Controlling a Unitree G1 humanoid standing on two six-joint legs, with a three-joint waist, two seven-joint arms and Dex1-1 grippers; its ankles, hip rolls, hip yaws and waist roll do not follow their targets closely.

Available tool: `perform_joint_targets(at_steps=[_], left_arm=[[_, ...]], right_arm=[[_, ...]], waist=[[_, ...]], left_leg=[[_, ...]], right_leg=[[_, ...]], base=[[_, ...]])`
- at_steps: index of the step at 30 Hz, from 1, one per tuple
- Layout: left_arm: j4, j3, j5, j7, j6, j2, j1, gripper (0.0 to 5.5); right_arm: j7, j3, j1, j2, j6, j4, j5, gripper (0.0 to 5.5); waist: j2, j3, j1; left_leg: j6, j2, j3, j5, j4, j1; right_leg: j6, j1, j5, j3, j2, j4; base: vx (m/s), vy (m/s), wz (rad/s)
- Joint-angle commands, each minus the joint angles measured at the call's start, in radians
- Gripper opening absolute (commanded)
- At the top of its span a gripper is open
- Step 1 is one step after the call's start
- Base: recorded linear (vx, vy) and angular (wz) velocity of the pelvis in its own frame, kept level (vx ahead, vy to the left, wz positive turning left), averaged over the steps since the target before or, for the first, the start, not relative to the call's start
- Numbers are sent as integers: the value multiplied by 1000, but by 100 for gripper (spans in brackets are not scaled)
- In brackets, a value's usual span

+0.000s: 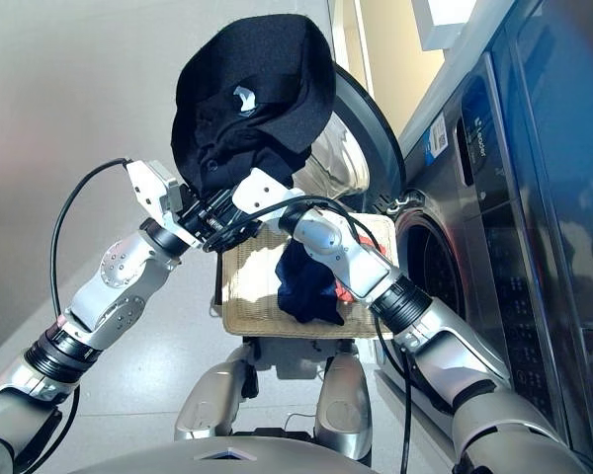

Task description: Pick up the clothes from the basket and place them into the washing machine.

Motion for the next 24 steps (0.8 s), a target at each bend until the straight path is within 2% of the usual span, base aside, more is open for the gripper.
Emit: perform_joint_targets(at_steps=[1,16,17,24], left_arm=[[-74,-64,-16,-68,-59,-21,-107,0],[-46,-69,22,-41,-77,1,-81,0],[-66,-75,32,-37,-66,46,-80,550],[-57,-93,20,-33,-71,51,-97,550]], right_arm=[[-7,13,-105,106,-64,-46,-3,0],[-70,-63,-16,72,-120,-116,13,0],[-76,-68,-4,63,-123,-121,2,0],[-98,-68,15,77,-141,-108,6,0]], waist=[[-62,-31,30],[-55,-38,32],[-48,-38,36],[-47,-43,36]], left_leg=[[-64,5,9,-52,-20,75],[-60,-2,12,-54,-20,80],[-57,-4,10,-54,-20,81],[-55,-5,11,-56,-20,88]], right_leg=[[53,5,43,34,-42,-23],[58,13,51,33,-49,-33],[58,17,53,31,-50,-35],[60,23,55,33,-53,-39]], base=[[0,0,0],[0,0,0],[0,0,0],[0,0,0]])
